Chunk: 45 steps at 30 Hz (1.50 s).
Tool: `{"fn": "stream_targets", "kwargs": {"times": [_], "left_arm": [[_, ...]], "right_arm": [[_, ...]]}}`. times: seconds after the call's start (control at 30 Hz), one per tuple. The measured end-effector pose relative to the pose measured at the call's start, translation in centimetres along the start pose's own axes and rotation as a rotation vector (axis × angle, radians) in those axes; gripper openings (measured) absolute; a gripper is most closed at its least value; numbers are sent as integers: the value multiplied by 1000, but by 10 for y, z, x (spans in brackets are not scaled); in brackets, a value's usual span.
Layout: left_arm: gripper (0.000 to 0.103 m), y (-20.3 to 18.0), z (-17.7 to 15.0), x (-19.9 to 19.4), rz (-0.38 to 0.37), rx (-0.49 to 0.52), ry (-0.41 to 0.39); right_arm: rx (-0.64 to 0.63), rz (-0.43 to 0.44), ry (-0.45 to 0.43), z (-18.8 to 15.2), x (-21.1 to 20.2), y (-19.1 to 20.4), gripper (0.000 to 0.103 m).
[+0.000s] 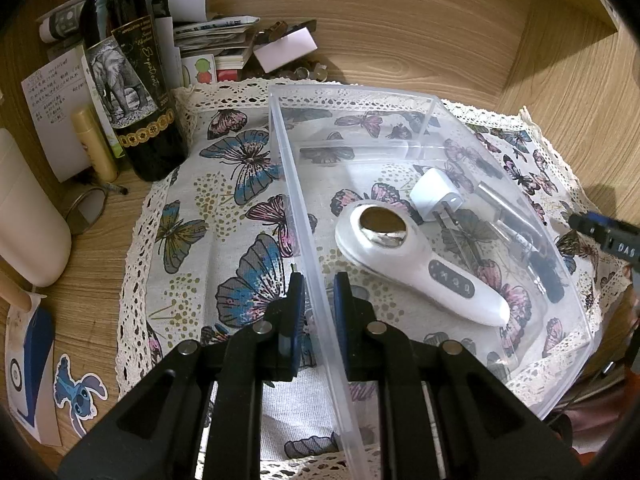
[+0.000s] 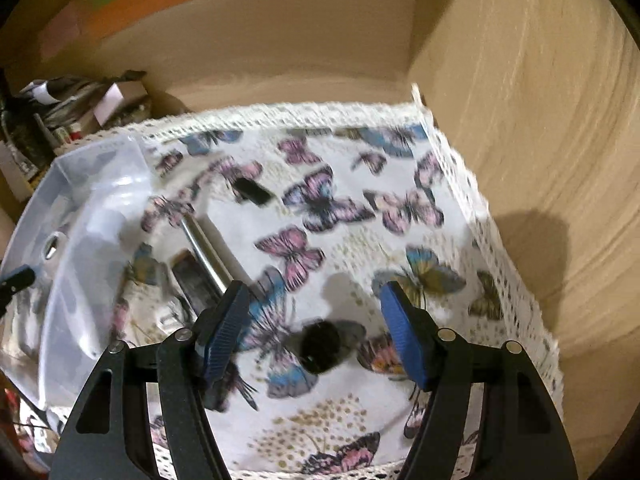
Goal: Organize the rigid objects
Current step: 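Grasp the black round cap with the right tool, then carry the black cap into the clear box and open the right tool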
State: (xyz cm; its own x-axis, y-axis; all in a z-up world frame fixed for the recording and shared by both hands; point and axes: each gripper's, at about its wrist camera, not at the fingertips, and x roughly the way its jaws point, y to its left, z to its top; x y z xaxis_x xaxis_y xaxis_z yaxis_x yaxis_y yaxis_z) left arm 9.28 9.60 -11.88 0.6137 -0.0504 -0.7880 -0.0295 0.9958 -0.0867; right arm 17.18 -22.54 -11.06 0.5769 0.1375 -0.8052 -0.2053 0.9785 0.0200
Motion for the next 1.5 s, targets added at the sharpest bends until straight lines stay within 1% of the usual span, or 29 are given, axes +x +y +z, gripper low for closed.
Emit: {"fn": "stream_targets", "kwargs": {"times": [0.07,0.13,0.2,0.23,0.27,0.3,0.47,0.67,0.87,1.03,1.23,1.33,1.5], "left_arm": [[14,0,0,0,1,2,0],[14,0,0,0,-1,0,0],[14,0,0,0,-1,0,0],[14,0,0,0,-1,1,0],[14,0,0,0,0,1,0],[14,0,0,0,0,2,-1],[14,1,0,0,-1,3,-1],[14,1,0,0,-1,3,0],[14,3,0,0,-4,0,2],[14,4,-1,0,0,0,1],[14,5,-1,0,-1,-8,2],[14,5,-1,0,0,-8,3],[13,6,-1,0,-1,-9,4]], "right_arm": [[12,6,16,-5,5,-3,65],[24,35,57,-12,12,-5,64],[25,44,82,-17,20,-5,50],[18,43,91,-19,23,-4,46],[14,41,94,-21,25,-4,37],[11,41,92,-21,26,-4,31],[-4,48,53,-18,19,-3,31],[-21,58,9,-7,6,6,31],[-65,88,-70,11,-11,25,31],[-119,134,-138,27,-27,49,31],[-193,219,-209,41,-41,88,31],[-222,264,-222,44,-44,105,31],[-267,329,-205,44,-40,129,31]]}}
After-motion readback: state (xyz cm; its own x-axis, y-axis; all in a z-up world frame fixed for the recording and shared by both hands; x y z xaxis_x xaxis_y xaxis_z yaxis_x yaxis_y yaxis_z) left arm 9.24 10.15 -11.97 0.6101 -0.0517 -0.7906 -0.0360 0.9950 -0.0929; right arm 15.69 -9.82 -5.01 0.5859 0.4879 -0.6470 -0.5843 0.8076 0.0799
